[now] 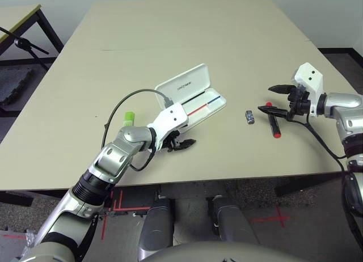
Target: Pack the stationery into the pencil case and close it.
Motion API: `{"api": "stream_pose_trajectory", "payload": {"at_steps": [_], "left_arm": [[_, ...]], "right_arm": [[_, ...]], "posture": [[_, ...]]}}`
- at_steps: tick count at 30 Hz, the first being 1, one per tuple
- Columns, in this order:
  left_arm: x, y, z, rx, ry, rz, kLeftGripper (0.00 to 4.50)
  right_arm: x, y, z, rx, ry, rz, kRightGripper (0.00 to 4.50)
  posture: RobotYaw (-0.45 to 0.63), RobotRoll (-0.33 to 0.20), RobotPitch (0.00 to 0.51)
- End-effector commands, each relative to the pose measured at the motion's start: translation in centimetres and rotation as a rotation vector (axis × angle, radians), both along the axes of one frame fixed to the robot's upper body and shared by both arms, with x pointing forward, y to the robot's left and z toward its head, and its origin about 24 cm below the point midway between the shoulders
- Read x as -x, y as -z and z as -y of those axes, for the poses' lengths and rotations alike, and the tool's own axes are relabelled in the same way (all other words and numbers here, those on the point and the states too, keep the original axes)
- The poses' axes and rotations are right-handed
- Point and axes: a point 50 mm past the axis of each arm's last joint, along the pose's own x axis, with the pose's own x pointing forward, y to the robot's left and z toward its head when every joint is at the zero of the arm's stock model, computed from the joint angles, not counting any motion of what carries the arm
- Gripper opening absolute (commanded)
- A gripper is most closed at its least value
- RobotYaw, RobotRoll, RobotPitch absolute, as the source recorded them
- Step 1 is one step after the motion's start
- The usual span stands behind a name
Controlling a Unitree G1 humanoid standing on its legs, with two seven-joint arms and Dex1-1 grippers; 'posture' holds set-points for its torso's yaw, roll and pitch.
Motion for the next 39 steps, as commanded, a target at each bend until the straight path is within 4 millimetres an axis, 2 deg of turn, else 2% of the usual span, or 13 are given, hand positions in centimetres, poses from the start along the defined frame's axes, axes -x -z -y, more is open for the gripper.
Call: {"api": "stream_pose_trajectory", "payload": {"at_steps": [1, 3, 16, 27, 34, 39], "left_arm": [[0.1, 0.9, 0.2, -0.027, 0.017, -0.048, 0.82], [0.0, 1.0, 0.2, -0.037, 0.019, -0.052, 0.02], [-0.5, 0.8, 0.2, -0.090, 0.050, -0.026, 0.02], [-0.2, -1.5, -2.8, -0.124, 0.182, 0.017, 0.02], [1.1, -1.6, -4.7, -0.159, 0.246, -0.001, 0.02], [1.9, -1.2, -5.0, -0.159, 0.280, -0.013, 0.02]], "right_arm": [[0.2, -0.1, 0.2, -0.010, 0.009, 0.020, 4.50], [0.2, -0.2, 0.2, -0.014, 0.011, 0.026, 4.50], [0.3, -0.3, 0.1, -0.023, 0.019, 0.044, 4.50], [0.0, 0.0, -0.5, -0.026, 0.008, 0.040, 4.50], [-0.2, -0.1, -0.5, -0.025, 0.008, 0.045, 4.50], [-0.3, -0.1, -0.5, -0.021, 0.007, 0.045, 4.50]], "posture": [[0.02, 0.000, 0.114], [0.02, 0.000, 0.114], [0.01, 0.000, 0.114], [0.03, 0.000, 0.101], [0.04, 0.000, 0.096], [0.05, 0.000, 0.089]]}}
